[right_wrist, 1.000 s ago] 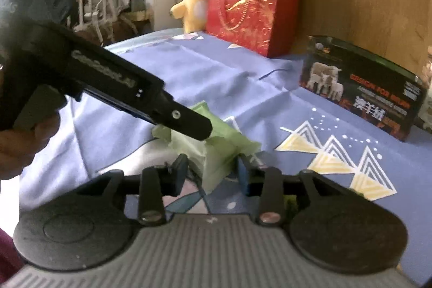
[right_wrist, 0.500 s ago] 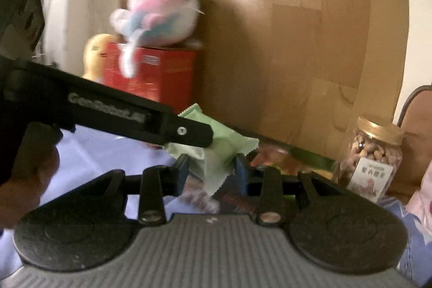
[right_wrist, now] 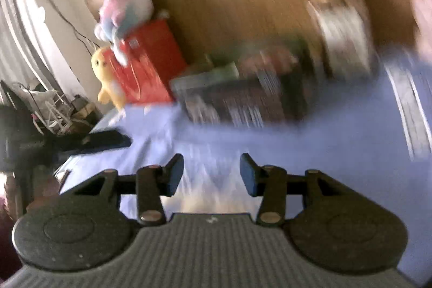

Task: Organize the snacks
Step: 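Grasp the dark green bag with the left gripper and lift it, then carry the dark green bag over the black box and open the left gripper, then reach the left gripper toward the clear bag of white peanuts, then grasp the peanut bag with the left gripper and drop it into the box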

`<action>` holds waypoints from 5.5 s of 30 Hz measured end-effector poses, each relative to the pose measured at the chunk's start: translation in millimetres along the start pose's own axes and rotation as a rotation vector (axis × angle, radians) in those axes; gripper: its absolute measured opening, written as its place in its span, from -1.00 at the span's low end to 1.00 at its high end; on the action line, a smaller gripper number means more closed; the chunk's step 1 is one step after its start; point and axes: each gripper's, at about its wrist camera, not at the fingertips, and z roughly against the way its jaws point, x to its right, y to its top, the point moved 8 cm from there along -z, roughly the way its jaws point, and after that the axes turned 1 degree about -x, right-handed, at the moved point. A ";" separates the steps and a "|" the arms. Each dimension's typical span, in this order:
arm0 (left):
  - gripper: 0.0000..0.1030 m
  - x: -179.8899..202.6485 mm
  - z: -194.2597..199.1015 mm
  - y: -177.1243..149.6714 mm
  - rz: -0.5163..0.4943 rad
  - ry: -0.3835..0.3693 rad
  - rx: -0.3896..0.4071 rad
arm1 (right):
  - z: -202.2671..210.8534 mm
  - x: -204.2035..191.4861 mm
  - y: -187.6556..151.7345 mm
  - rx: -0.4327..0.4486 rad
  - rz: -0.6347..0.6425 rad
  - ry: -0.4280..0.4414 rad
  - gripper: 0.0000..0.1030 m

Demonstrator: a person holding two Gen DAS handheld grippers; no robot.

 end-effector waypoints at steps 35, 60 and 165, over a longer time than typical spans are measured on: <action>-0.33 -3.1 5.7 -71.5 0.167 -0.040 -0.067 | -33.8 -109.3 -98.8 -0.072 0.552 -0.073 0.58; -0.65 20.3 0.8 17.1 0.099 -0.199 0.005 | -6.6 -125.7 -33.5 0.096 0.425 0.138 -0.60; -0.32 -21.8 -72.6 136.0 -0.127 0.217 0.201 | -97.9 -60.5 93.9 0.276 0.468 -0.184 -0.31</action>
